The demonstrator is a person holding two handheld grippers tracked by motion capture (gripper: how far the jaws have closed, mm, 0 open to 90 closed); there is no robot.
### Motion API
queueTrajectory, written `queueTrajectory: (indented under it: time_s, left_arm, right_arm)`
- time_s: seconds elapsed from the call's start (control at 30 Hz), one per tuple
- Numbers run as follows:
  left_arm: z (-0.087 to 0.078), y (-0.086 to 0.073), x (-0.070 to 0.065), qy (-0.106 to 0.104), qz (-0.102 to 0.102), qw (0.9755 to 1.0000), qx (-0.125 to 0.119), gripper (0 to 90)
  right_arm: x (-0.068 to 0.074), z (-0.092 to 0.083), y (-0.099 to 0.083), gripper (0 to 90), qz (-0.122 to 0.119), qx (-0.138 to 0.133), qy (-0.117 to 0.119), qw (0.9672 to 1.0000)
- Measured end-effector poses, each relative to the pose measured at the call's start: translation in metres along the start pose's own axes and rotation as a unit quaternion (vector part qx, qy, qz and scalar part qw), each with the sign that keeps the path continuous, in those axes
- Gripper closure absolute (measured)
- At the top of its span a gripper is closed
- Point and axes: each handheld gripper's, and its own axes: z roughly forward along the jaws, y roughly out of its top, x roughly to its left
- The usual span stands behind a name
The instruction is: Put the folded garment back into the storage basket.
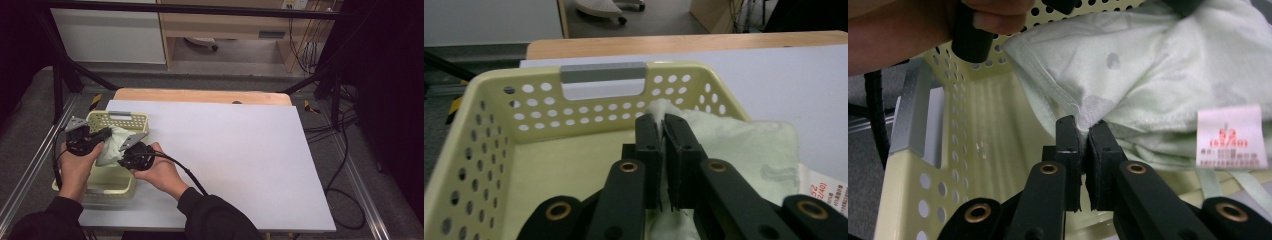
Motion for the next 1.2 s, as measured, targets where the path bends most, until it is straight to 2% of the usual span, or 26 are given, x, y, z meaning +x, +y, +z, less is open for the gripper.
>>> queueTrajectory:
  time_s: [0.03,0.07,0.1,0.17,0.27,0.33,0.4,0.57,0.67,0.7,0.73,0.77,0.8,1.0,1.2]
  left_arm:
    - [0.000,-0.001,0.000,0.003,0.004,1.0000,-0.003,78.0]
    - [0.000,-0.003,0.000,0.007,0.002,0.9999,-0.015,70.4]
    - [-0.002,-0.003,0.001,0.008,-0.006,0.9997,-0.021,61.1]
    - [-0.009,-0.003,0.001,0.006,-0.029,0.9987,-0.042,49.6]
    - [-0.017,-0.005,-0.003,0.002,-0.033,0.9978,-0.057,42.4]
    - [-0.022,-0.007,-0.008,-0.003,-0.034,0.9975,-0.062,38.6]
    - [-0.027,-0.009,-0.014,0.002,-0.025,0.9975,-0.065,35.6]
    - [-0.035,-0.003,-0.023,0.019,-0.011,0.9980,-0.059,24.3]
    - [-0.035,-0.004,-0.027,0.020,-0.017,0.9983,-0.051,18.3]
    - [-0.035,-0.005,-0.029,0.020,-0.026,0.9983,-0.048,17.4]
    - [-0.034,-0.005,-0.031,0.016,-0.033,0.9982,-0.046,16.7]
    - [-0.035,-0.005,-0.032,0.011,-0.032,0.9985,-0.044,15.6]
    - [-0.035,-0.005,-0.035,0.006,-0.023,0.9988,-0.042,14.1]
    - [-0.041,-0.006,-0.052,-0.004,-0.004,0.9991,-0.043,11.8]
    - [-0.043,-0.019,-0.074,-0.027,0.011,0.9987,-0.043,11.4]
  right_arm:
    - [0.001,0.000,0.000,82.6,-0.004,0.003,0.002,1.0000]
    - [0.002,0.001,-0.001,75.7,-0.006,0.009,0.006,0.9999]
    - [0.003,0.001,-0.001,66.0,-0.001,0.016,0.004,0.9999]
    - [0.004,-0.002,-0.002,52.4,0.006,0.026,-0.011,0.9996]
    - [0.005,-0.011,-0.003,41.6,0.017,0.020,-0.020,0.9995]
    - [0.007,-0.020,-0.003,36.1,0.015,0.010,-0.028,0.9994]
    - [0.010,-0.031,-0.005,31.5,0.014,0.001,-0.040,0.9991]
    - [0.014,-0.051,-0.011,23.2,0.014,-0.013,-0.059,0.9981]
    - [0.014,-0.058,-0.017,17.9,0.018,-0.010,-0.069,0.9974]
    - [0.014,-0.061,-0.019,15.7,0.019,-0.009,-0.075,0.9970]
    - [0.015,-0.065,-0.021,14.4,0.020,-0.010,-0.079,0.9966]
    - [0.015,-0.068,-0.024,13.5,0.019,-0.012,-0.083,0.9963]
    - [0.016,-0.070,-0.025,12.1,0.020,-0.011,-0.086,0.9960]
    - [0.015,-0.089,-0.032,8.6,0.026,-0.014,-0.112,0.9932]
    - [0.009,-0.109,-0.041,6.4,0.034,-0.024,-0.127,0.9911]
